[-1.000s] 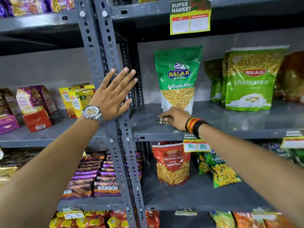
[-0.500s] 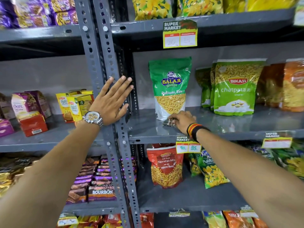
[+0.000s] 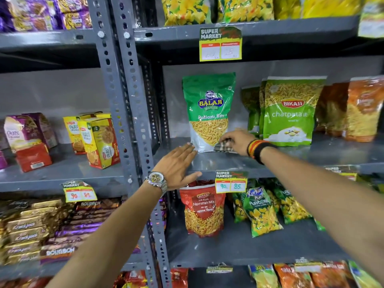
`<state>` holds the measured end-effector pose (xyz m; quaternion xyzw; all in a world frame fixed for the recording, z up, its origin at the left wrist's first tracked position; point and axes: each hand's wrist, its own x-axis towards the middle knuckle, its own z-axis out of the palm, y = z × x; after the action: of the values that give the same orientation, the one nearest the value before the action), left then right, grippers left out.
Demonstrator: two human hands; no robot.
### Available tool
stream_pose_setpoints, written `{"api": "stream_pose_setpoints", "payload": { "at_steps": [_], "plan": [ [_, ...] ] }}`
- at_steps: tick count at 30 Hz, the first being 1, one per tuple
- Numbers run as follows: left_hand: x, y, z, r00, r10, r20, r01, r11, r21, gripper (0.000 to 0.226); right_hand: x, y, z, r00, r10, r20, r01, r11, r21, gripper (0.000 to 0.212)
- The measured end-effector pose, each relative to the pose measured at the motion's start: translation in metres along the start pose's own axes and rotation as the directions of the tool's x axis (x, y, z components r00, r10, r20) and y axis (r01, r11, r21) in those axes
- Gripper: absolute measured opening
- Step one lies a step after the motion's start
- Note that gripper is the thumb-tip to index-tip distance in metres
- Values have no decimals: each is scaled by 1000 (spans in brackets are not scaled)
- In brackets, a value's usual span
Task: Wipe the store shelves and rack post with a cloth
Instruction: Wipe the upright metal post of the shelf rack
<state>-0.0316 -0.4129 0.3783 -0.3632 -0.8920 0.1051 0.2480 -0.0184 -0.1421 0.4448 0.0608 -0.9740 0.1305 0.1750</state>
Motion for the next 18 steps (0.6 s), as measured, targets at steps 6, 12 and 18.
{"api": "stream_pose_setpoints", "payload": {
  "at_steps": [6, 12, 18],
  "plan": [
    [13, -1, 15, 997, -54, 47, 58, 994, -91, 115, 28, 11, 44, 998, 52, -42, -54, 998, -36, 35],
    [15, -2, 18, 999, -36, 36, 39, 996, -85, 103, 33, 62, 43, 1000, -27, -3, 27, 1000, 9, 37],
    [14, -1, 15, 998, -39, 58, 44, 995, -84, 103, -24, 39, 24, 977, -175, 121, 169, 984, 54, 26]
  ]
}}
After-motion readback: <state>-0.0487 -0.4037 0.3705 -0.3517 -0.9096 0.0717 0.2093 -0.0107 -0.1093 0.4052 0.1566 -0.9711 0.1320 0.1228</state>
